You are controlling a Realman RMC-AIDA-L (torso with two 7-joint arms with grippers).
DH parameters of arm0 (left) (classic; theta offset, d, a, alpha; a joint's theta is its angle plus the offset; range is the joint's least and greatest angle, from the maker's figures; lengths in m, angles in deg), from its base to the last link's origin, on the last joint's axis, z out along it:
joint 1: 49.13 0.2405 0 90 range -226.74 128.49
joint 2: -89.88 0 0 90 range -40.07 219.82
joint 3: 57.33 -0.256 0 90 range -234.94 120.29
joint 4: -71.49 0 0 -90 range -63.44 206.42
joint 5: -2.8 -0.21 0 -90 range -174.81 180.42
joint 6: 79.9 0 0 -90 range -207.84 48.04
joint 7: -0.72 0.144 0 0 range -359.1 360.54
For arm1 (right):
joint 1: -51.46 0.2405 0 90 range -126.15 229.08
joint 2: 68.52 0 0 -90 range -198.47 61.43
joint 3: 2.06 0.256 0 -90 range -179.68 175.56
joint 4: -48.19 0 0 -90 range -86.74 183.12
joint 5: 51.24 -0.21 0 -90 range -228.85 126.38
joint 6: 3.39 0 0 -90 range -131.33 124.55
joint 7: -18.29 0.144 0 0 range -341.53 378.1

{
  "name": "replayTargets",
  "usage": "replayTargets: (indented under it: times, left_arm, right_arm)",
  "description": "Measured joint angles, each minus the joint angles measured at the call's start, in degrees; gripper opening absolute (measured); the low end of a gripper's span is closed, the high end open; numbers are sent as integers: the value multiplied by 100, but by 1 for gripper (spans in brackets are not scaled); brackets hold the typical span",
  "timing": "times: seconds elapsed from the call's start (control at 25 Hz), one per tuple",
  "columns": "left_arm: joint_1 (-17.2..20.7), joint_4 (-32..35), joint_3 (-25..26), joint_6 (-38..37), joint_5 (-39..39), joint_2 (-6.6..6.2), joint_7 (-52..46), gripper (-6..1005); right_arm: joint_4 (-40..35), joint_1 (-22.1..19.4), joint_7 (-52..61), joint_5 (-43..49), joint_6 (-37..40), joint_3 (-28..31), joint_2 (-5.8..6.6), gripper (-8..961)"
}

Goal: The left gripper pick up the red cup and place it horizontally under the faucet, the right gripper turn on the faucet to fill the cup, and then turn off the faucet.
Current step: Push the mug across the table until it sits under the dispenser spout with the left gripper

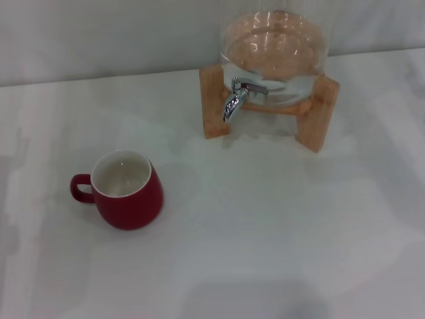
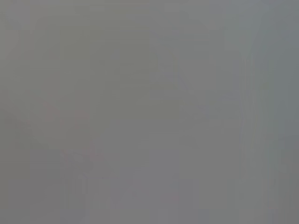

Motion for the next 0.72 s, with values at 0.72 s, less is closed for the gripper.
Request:
replayTargets:
  times: [0.72]
  left_arm:
    - [34, 8, 19, -32, -2, 1, -64, 833]
  right_arm:
    - [145, 34, 68, -418, 92, 76, -17, 642]
